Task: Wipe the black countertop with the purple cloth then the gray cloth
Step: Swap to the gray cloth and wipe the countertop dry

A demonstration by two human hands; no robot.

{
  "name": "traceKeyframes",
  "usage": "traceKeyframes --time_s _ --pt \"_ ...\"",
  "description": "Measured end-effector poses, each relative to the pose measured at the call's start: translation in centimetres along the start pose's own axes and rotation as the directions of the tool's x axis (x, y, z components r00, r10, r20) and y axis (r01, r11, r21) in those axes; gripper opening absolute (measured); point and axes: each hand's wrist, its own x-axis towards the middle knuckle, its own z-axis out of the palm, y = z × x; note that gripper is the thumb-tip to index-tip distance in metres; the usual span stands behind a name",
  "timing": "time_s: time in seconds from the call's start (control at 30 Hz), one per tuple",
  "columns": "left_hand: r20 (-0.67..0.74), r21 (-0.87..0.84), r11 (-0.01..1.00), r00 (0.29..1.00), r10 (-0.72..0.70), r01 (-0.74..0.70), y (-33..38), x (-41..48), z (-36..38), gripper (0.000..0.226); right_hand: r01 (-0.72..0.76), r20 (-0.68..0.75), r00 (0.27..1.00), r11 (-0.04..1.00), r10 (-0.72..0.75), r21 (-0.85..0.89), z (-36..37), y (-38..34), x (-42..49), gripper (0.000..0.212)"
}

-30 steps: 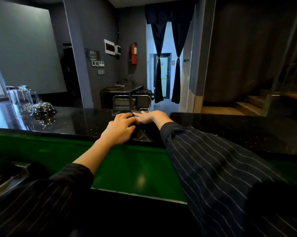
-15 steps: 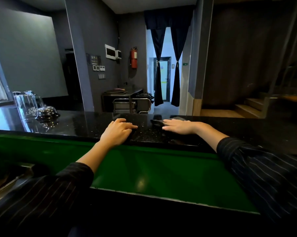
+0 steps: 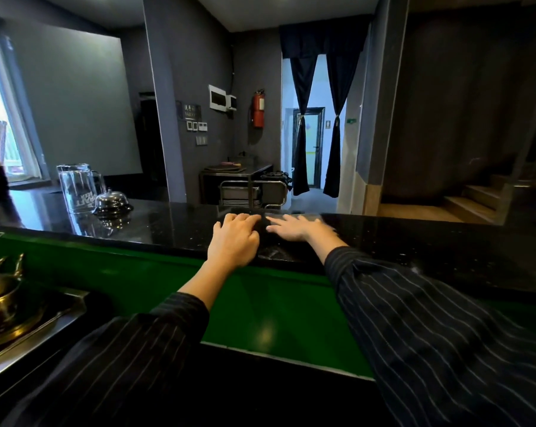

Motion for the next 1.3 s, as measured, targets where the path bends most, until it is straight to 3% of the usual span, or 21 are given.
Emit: traceKeyframes --time_s 0.13,0.3,0.43,0.57,0.7,0.83,0.9,0.97,1.1,1.23,1.3 --pt "0.004 -0.064 0.998 1.0 -0.006 0.007 0.6 -1.2 -1.1 0.052 0.165 -0.022 0.986 0.986 -0.166 -0.018 1.3 -4.7 -3.1 0.055" --pt "0.01 -0.167 0.98 0.994 0.108 -0.105 -0.1 -2.5 -1.3 0.056 0.175 -0.073 0.982 0.984 -0.173 0.019 1.8 -3.1 -9.3 0.054" --pt "0.055 -0.096 0.982 0.984 0.169 -0.164 -0.2 -2.7 -1.6 0.051 -0.01 -0.098 0.995 0.997 0.017 0.075 1.5 1.9 -14.3 0.06" --pt "0.127 -0.028 0.982 0.974 0.188 -0.186 -0.7 -2.5 -1.3 0.065 -0.187 -0.078 0.978 0.978 0.194 0.092 1.1 8.9 -17.0 0.059" --pt "0.327 0.118 0.958 0.921 0.211 -0.261 -0.4 -2.0 -1.6 0.048 -0.382 -0.071 0.918 0.917 0.391 0.113 0.8 13.1 -15.8 0.057" --pt "0.401 0.237 0.895 0.877 0.263 -0.377 -0.9 -1.3 -1.3 0.048 -0.538 -0.104 0.831 0.837 0.547 0.102 0.6 10.4 -13.4 0.064" --pt "0.432 0.272 0.867 0.858 0.278 -0.418 -1.0 -1.0 -1.4 0.053 -0.486 -0.135 0.86 0.87 0.492 0.078 0.8 7.6 -12.5 0.066" --pt "0.468 0.302 0.834 0.834 0.291 -0.461 -0.9 -0.8 -1.5 0.058 -0.342 -0.121 0.93 0.937 0.348 0.067 1.2 5.3 -12.3 0.063" --pt "0.501 0.279 0.849 0.822 0.27 -0.449 -1.1 -0.4 -1.5 0.055 -0.147 -0.061 0.987 0.987 0.151 0.063 1.5 6.6 -13.6 0.056" --pt "0.488 0.231 0.887 0.836 0.25 -0.4 -1.6 -0.2 -0.9 0.054 -0.219 -0.081 0.971 0.971 0.227 0.095 1.1 12.4 -14.9 0.055" --pt "0.462 0.191 0.931 0.865 0.194 -0.311 -1.2 -0.2 -0.9 0.053 -0.286 -0.07 0.953 0.951 0.295 0.117 0.7 15.1 -15.0 0.056"
